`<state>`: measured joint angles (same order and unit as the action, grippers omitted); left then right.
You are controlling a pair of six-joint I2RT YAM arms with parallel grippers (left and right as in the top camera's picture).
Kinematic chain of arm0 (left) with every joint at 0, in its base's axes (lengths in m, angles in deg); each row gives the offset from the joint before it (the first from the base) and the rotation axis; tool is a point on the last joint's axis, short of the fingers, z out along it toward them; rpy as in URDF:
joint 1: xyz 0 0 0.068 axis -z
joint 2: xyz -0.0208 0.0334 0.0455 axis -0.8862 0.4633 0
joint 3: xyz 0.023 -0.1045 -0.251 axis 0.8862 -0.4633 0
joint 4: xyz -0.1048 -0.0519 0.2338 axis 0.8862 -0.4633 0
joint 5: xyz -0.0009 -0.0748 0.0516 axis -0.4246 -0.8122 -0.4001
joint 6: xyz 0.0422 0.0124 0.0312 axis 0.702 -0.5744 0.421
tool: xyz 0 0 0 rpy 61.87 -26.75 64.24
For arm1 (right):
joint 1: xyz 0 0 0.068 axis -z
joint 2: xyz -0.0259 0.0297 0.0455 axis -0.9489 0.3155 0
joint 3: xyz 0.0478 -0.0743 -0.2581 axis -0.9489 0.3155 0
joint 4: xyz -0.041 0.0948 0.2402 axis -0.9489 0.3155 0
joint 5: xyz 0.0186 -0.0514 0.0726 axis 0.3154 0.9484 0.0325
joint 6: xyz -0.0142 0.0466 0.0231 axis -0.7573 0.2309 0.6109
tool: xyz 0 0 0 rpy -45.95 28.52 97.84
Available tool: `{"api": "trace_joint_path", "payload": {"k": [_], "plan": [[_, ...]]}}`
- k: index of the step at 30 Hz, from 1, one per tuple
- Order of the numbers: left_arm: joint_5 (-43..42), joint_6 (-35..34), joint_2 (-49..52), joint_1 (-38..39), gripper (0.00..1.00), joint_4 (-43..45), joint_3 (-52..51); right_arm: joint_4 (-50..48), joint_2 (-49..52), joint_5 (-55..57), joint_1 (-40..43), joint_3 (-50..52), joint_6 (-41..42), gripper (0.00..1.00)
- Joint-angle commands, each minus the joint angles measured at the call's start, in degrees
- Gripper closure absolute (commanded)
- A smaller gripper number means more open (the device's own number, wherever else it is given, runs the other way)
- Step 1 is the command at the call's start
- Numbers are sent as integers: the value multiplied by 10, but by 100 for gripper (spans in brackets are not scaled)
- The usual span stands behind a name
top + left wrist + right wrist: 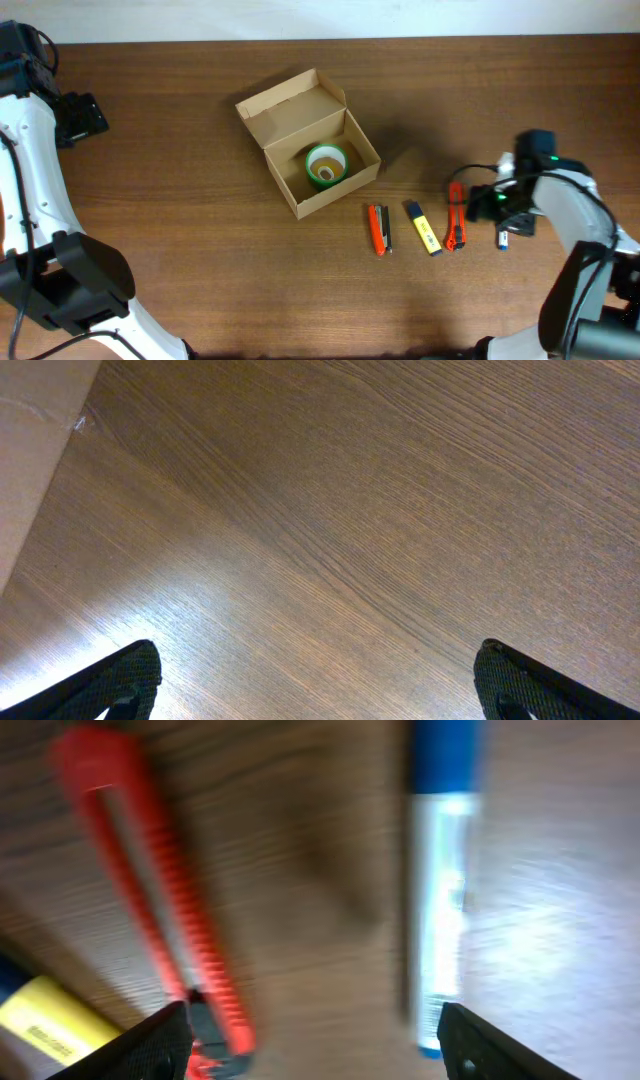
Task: Pack container
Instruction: 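Move the right gripper down to the blue-capped marker and grasp it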
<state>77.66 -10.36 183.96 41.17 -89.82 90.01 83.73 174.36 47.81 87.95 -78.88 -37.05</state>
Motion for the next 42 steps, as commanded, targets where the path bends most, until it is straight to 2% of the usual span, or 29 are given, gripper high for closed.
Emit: {"api": "trace_joint_path", "payload": {"k": [1,18,23,34,42], "plan": [[3,9,-14,1,0,-1,-2,7,-4,-17,28,-14,-30,21],[3,9,-14,1,0,-1,-2,-5,-3,-7,20,-17,-41,21],[3,9,-14,1,0,-1,-2,-10,22,6,21,-17,-38,30],[3,9,-14,1,0,-1,-2,-26,74,29,21,-17,-39,29],[3,9,-14,1,0,-1,-2,-37,78,73,21,-17,-63,35]]}}
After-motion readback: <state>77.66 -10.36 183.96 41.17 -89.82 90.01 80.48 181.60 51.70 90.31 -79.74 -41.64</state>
